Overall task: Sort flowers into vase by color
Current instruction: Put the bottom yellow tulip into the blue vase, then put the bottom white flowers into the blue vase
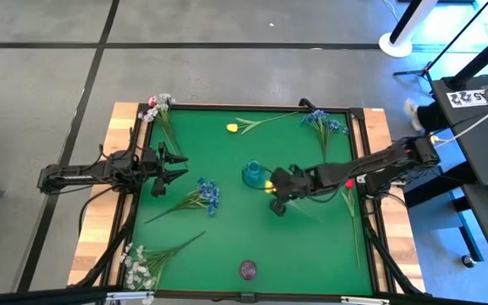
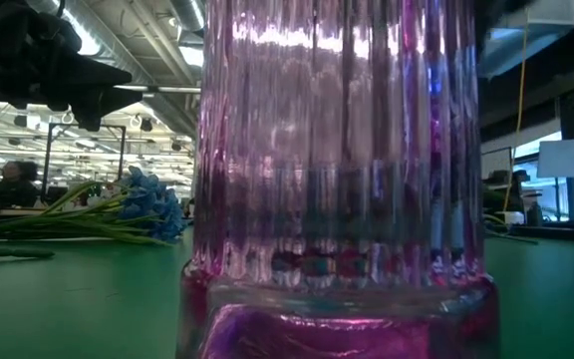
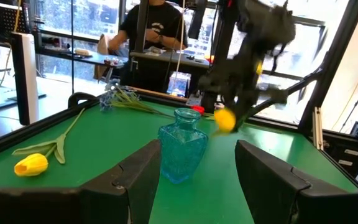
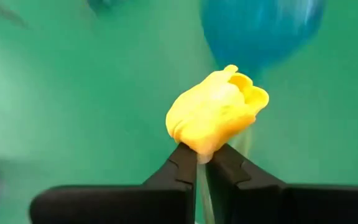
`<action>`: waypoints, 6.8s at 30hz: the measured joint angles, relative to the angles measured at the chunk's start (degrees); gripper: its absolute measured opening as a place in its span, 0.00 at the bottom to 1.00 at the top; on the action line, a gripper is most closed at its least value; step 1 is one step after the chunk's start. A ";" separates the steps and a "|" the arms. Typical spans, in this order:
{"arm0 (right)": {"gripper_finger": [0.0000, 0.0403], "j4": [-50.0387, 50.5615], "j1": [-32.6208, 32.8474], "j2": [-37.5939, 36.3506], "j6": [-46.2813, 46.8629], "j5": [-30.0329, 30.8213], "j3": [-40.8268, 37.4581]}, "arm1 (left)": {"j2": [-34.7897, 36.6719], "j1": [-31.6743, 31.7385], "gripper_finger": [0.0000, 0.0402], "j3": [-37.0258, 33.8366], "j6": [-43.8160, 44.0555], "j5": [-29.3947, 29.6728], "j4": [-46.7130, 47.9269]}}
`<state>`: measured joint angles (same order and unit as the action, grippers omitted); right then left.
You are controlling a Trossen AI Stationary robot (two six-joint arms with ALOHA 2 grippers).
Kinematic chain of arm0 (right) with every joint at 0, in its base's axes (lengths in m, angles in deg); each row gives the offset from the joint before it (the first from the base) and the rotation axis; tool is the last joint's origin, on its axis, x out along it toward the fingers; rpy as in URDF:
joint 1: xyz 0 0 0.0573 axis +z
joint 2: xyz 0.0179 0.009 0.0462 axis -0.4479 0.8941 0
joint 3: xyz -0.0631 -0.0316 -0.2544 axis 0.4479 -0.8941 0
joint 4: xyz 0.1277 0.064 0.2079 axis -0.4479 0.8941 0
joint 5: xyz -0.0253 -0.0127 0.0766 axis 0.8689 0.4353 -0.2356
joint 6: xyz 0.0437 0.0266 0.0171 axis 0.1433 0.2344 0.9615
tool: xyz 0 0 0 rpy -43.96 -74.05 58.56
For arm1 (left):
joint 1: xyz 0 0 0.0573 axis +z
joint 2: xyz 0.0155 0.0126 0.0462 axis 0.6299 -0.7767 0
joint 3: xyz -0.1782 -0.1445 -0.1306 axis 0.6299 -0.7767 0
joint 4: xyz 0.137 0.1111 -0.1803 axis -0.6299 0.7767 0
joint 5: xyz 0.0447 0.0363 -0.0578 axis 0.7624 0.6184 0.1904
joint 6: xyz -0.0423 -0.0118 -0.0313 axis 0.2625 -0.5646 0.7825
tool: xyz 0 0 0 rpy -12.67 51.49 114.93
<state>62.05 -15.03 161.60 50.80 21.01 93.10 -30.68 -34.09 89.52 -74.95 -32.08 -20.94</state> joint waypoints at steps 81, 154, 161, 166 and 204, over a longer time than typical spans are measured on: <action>0.49 8.20 5.66 -17.61 26.91 11.74 10.24 | -0.10 -0.10 0.50 1.13 44.41 3.31 -20.25; 0.50 25.53 5.73 -20.16 7.03 -2.28 18.45 | -103.24 -37.68 0.02 88.08 -1.94 34.11 72.43; 0.53 -2.70 5.65 -18.22 18.22 -7.47 4.88 | -103.23 -34.72 0.02 88.30 -48.19 53.41 44.22; 0.53 -12.00 5.66 -14.09 22.78 -10.81 1.33 | -103.16 -34.56 0.02 88.32 -62.83 53.96 30.48; 0.04 -19.44 2.14 -23.43 2.77 13.98 1.39 | -102.17 -44.06 0.43 88.35 -5.49 69.28 28.49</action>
<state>42.61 -12.90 138.17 53.57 34.99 94.49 -132.85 -78.15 177.86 -80.44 37.19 7.55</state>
